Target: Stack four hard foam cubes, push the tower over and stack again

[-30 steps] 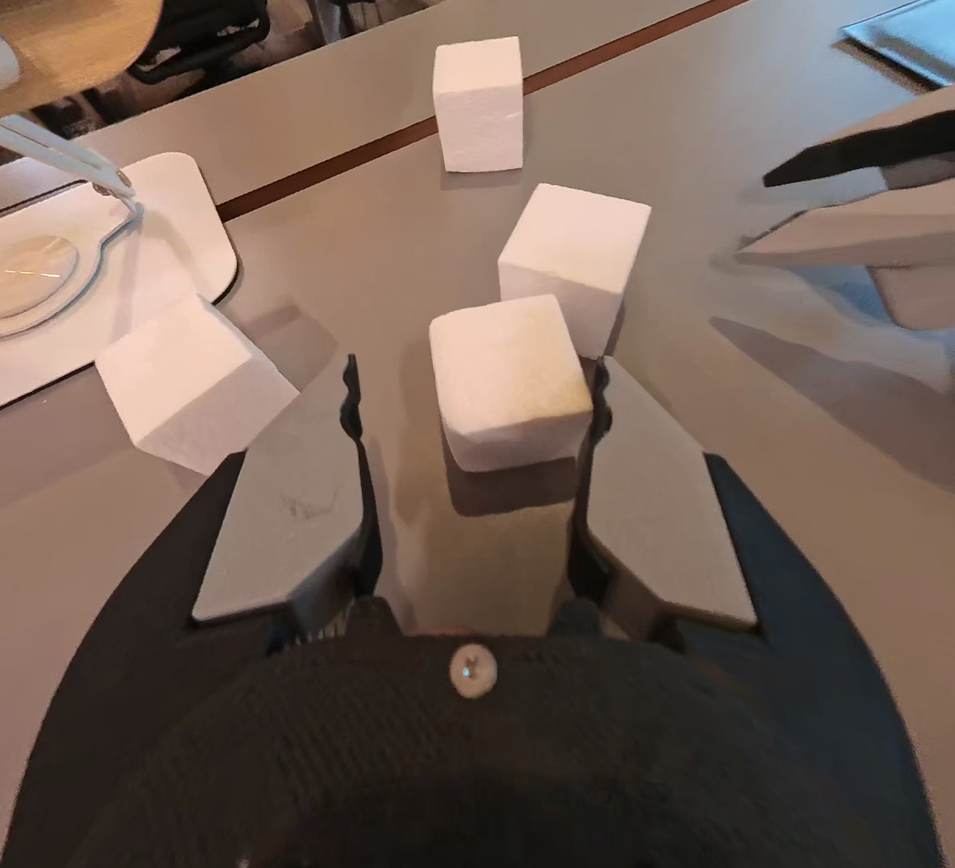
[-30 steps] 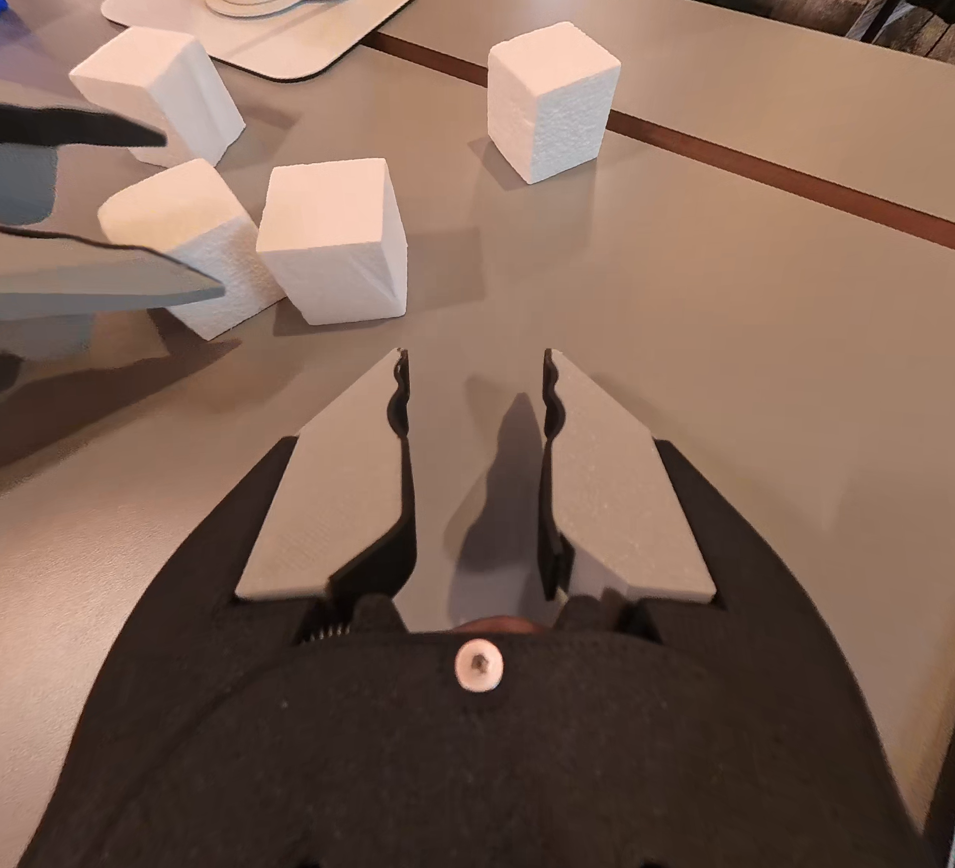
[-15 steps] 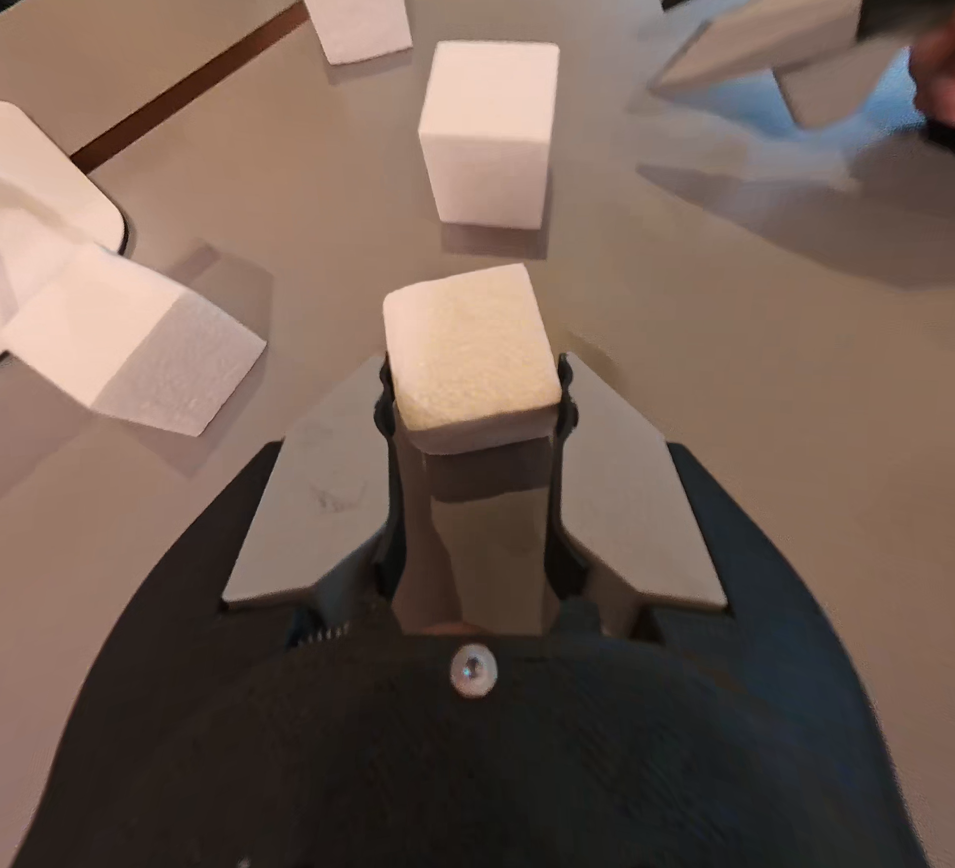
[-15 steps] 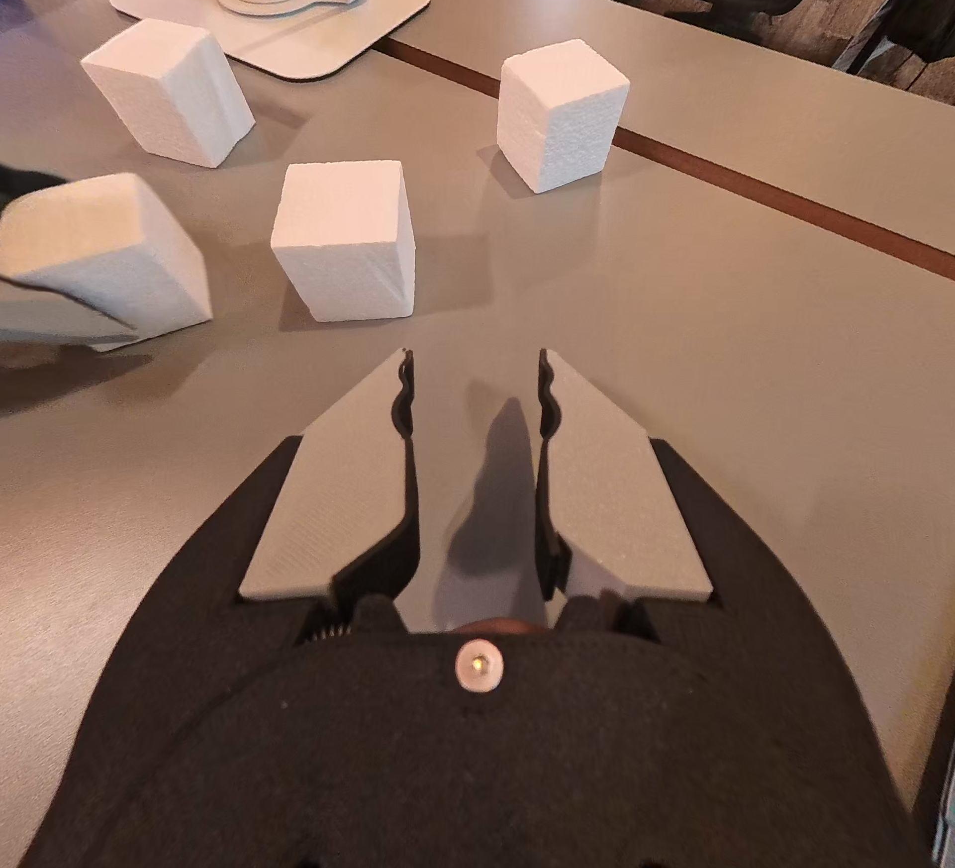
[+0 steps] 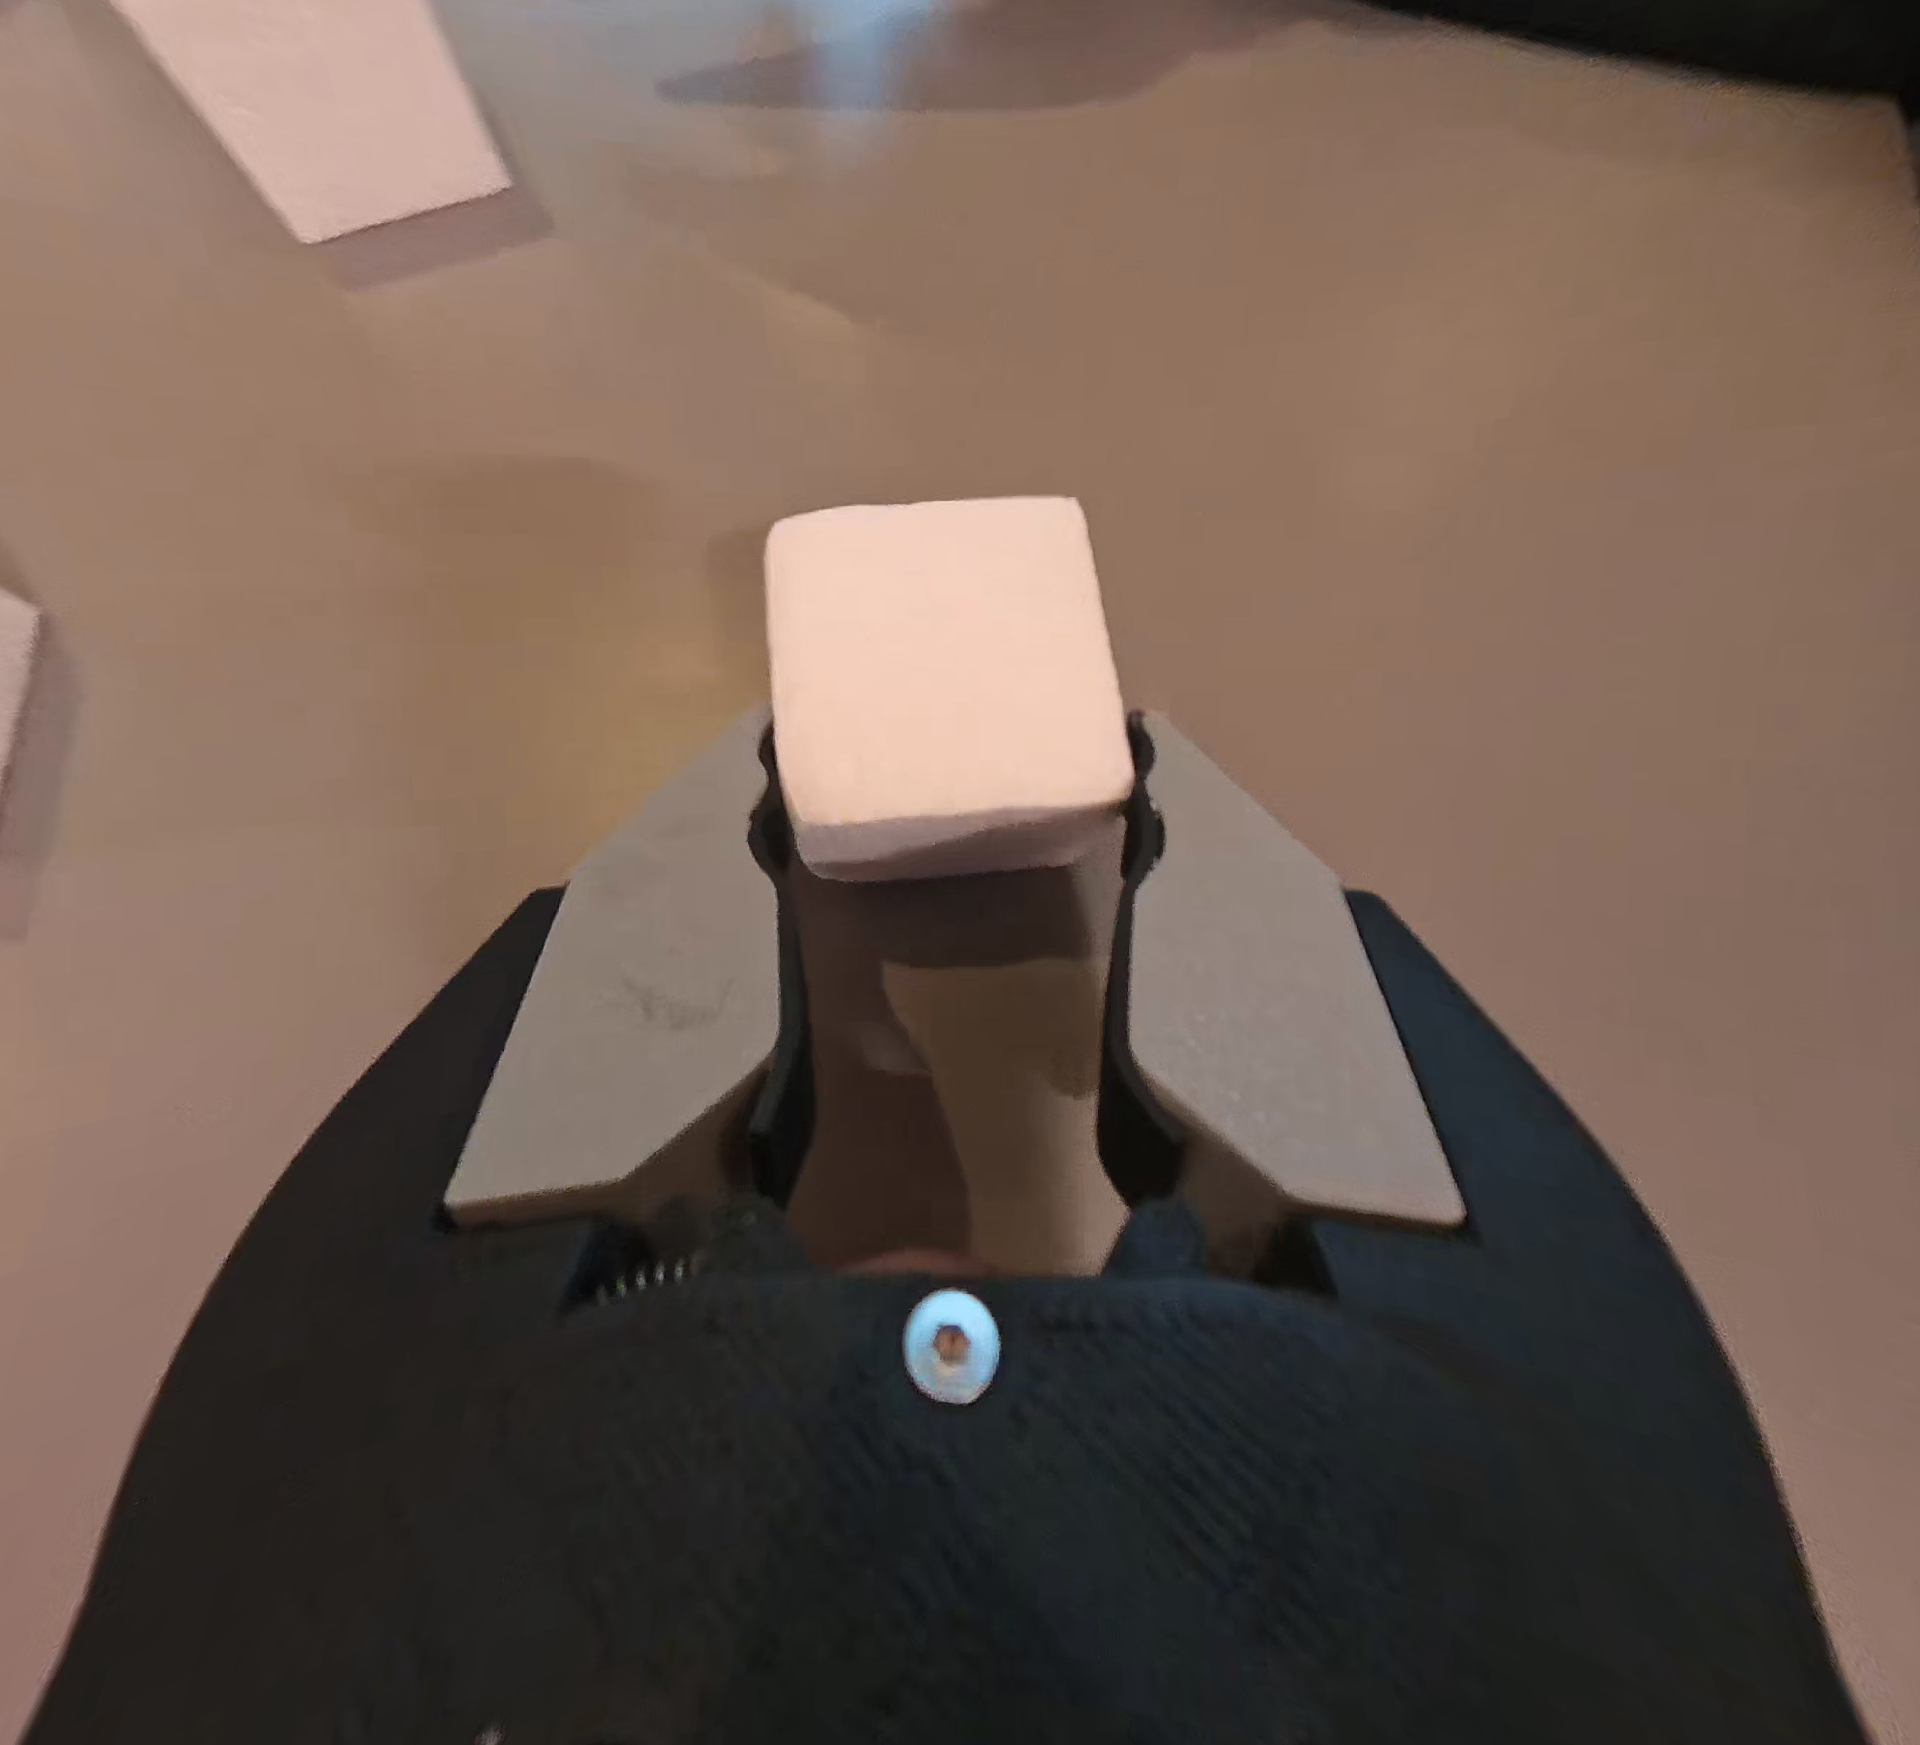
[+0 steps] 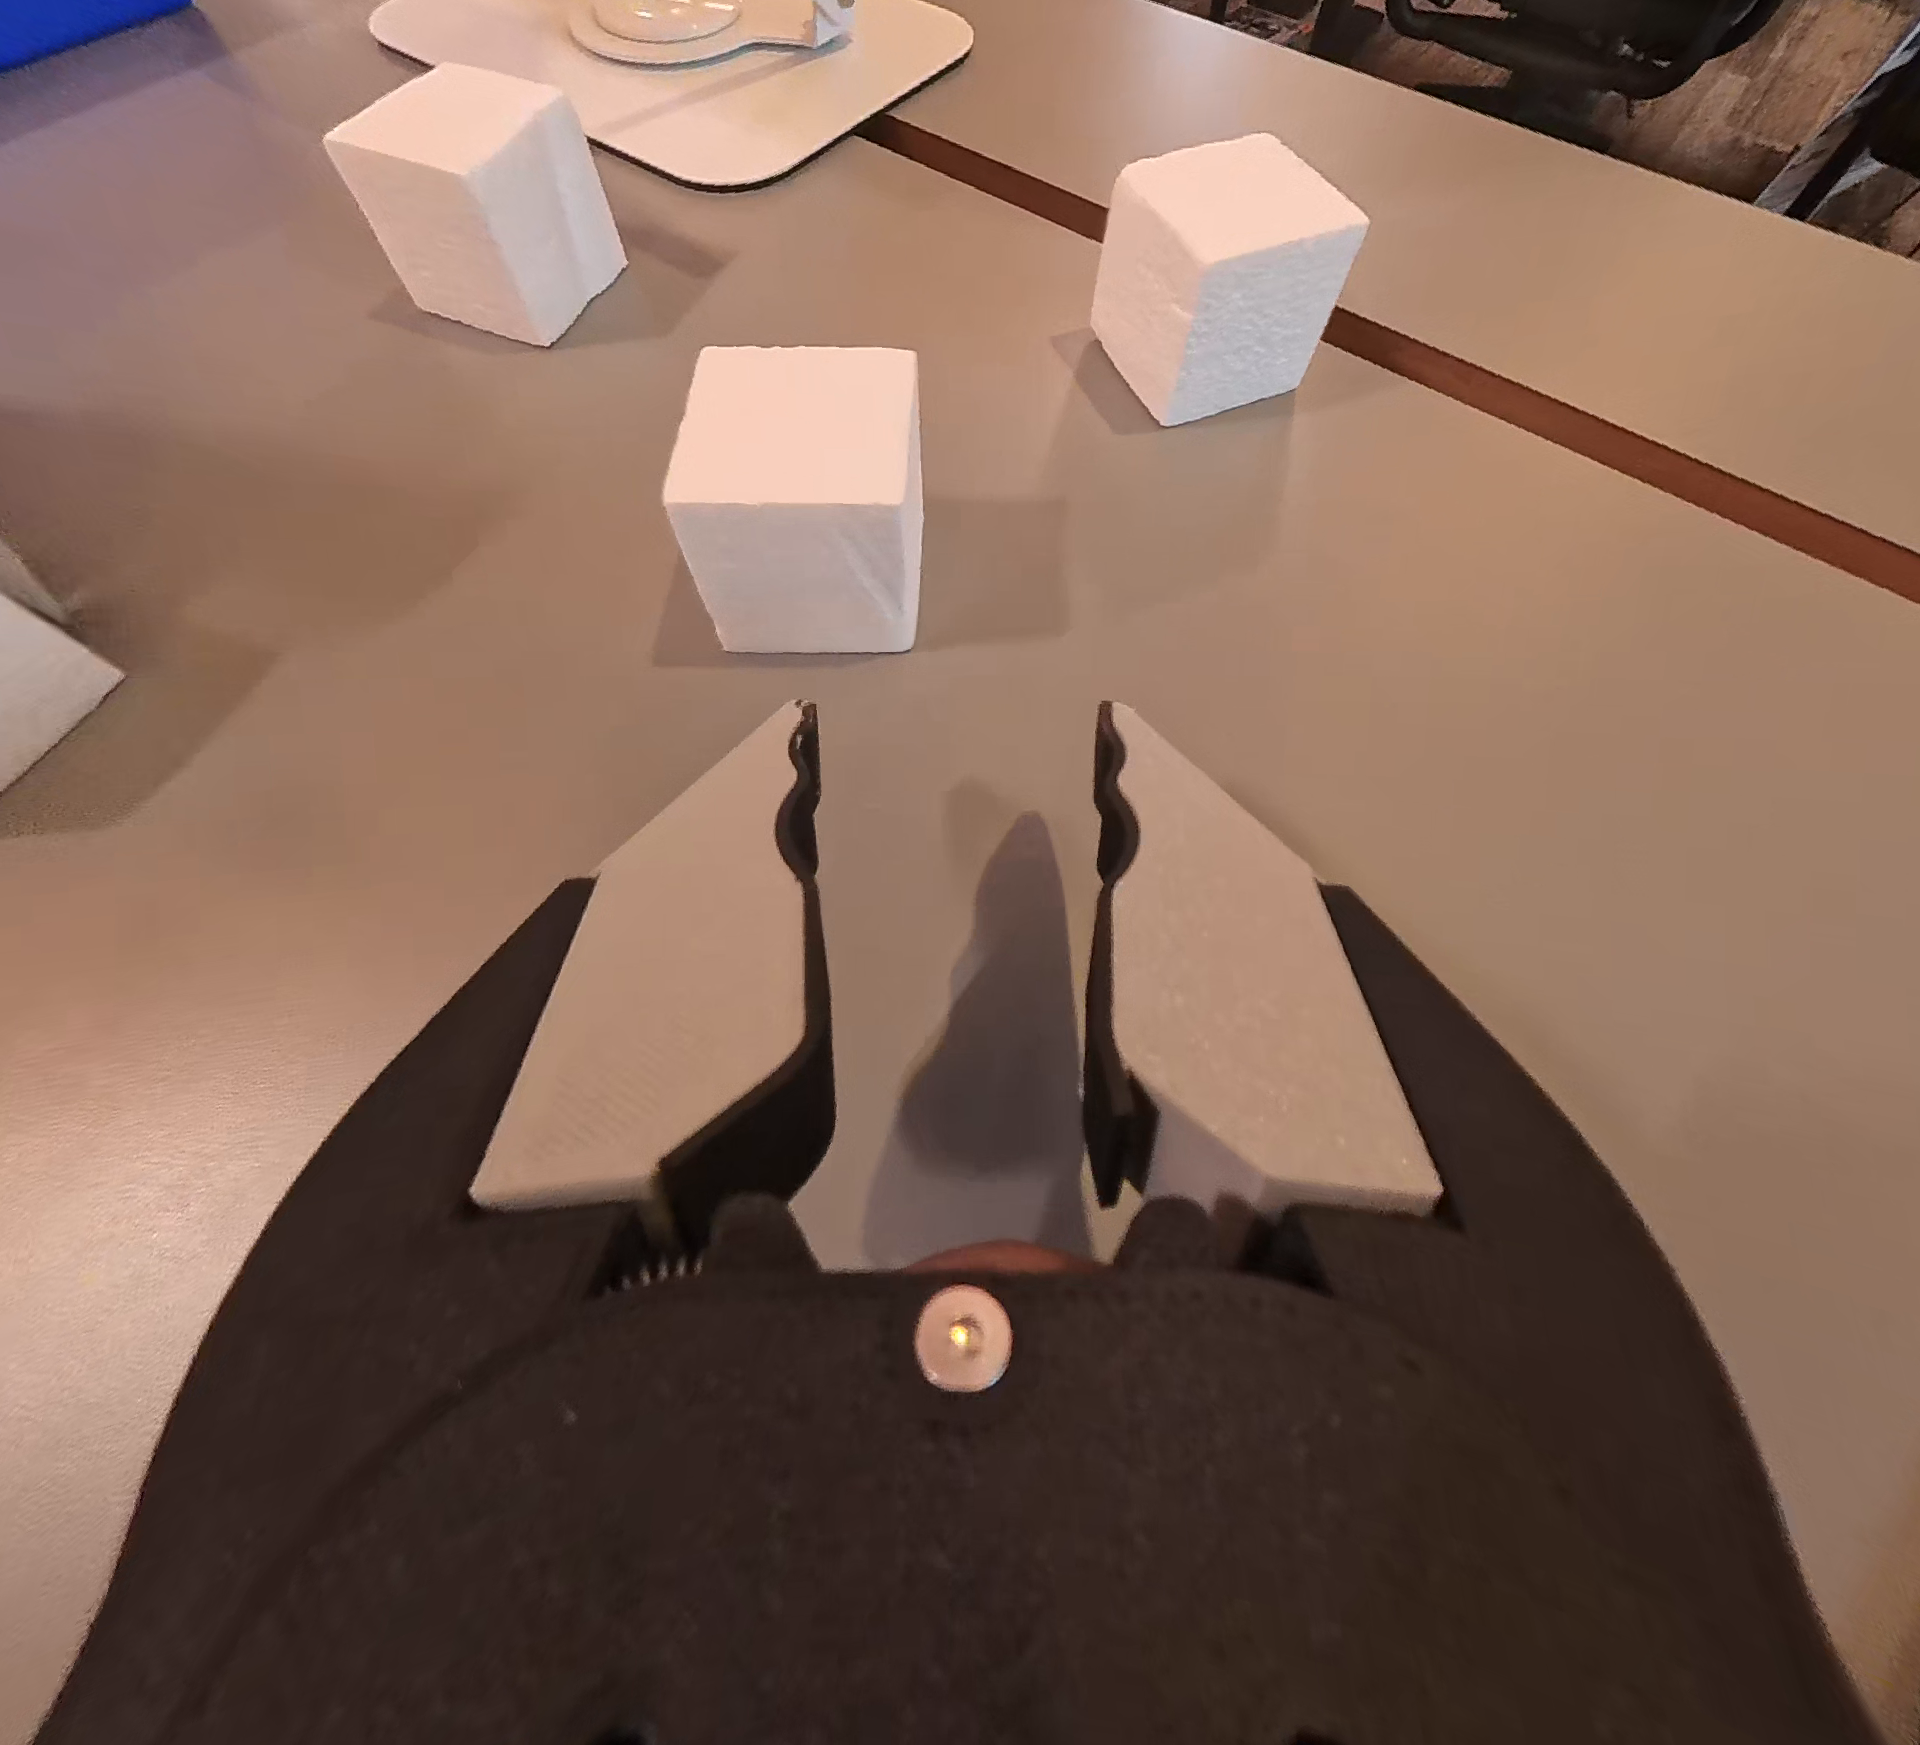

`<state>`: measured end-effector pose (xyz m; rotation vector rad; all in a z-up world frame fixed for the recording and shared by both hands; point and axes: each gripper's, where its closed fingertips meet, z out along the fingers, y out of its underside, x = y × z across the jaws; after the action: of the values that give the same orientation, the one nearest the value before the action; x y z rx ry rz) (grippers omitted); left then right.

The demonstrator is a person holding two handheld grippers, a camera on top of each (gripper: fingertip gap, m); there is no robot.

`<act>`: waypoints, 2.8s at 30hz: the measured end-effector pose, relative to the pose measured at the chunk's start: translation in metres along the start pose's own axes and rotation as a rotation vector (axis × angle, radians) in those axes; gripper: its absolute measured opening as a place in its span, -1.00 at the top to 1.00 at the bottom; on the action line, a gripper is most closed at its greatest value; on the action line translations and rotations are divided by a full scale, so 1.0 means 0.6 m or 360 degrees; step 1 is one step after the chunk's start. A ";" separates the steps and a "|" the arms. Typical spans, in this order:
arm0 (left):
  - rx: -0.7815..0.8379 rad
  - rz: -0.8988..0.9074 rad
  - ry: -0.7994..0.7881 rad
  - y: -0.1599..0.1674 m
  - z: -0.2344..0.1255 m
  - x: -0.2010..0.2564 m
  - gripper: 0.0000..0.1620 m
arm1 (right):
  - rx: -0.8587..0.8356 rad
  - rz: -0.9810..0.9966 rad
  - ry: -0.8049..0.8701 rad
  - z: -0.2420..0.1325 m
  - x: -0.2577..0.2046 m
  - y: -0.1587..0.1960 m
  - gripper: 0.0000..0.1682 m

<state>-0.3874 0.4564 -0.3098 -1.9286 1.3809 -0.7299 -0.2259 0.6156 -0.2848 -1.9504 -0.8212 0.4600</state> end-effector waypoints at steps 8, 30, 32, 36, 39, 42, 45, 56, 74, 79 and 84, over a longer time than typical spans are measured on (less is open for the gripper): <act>-0.0090 0.0093 0.0016 0.007 0.013 0.018 0.19 | -0.0021 -0.0040 0.0002 0.002 -0.009 0.003 0.41; -0.0085 0.0083 -0.0019 0.003 0.019 0.012 0.19 | -0.0007 -0.0094 0.0008 0.086 -0.047 -0.047 0.05; -0.0090 0.0112 -0.0023 0.004 0.020 0.014 0.18 | -0.0050 -0.0159 -0.0040 0.102 -0.058 -0.048 0.34; -0.0092 0.0121 -0.0010 0.004 0.020 0.017 0.17 | 0.0018 -0.0298 -0.0159 0.098 -0.091 -0.056 0.36; -0.0094 0.0140 0.0012 0.005 0.020 0.021 0.15 | 0.0180 -0.0351 -0.0415 0.063 -0.147 -0.071 0.36; -0.0092 0.0193 0.0070 0.007 0.018 0.033 0.24 | 0.0296 -0.0417 -0.0778 0.004 -0.221 -0.092 0.35; -0.0095 0.0253 0.0137 0.009 0.017 0.050 0.24 | 0.0330 -0.0431 -0.1196 -0.061 -0.303 -0.112 0.36; -0.0100 0.0326 0.0232 0.009 0.020 0.076 0.24 | 0.0122 -0.0858 -0.1441 -0.104 -0.415 -0.060 0.35; -0.0104 0.0405 0.0327 0.011 0.020 0.101 0.25 | 0.0001 -0.0954 -0.1480 -0.107 -0.427 -0.032 0.35; -0.0104 0.0405 0.0327 0.011 0.020 0.101 0.25 | 0.0004 -0.0952 -0.1486 -0.107 -0.428 -0.032 0.35; -0.0104 0.0405 0.0327 0.011 0.020 0.101 0.25 | 0.0007 -0.0945 -0.1490 -0.107 -0.427 -0.032 0.35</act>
<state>-0.3646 0.3992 -0.3184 -1.7198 1.7574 -0.7825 -0.3743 0.4008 -0.2406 -1.3179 -1.8997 1.0108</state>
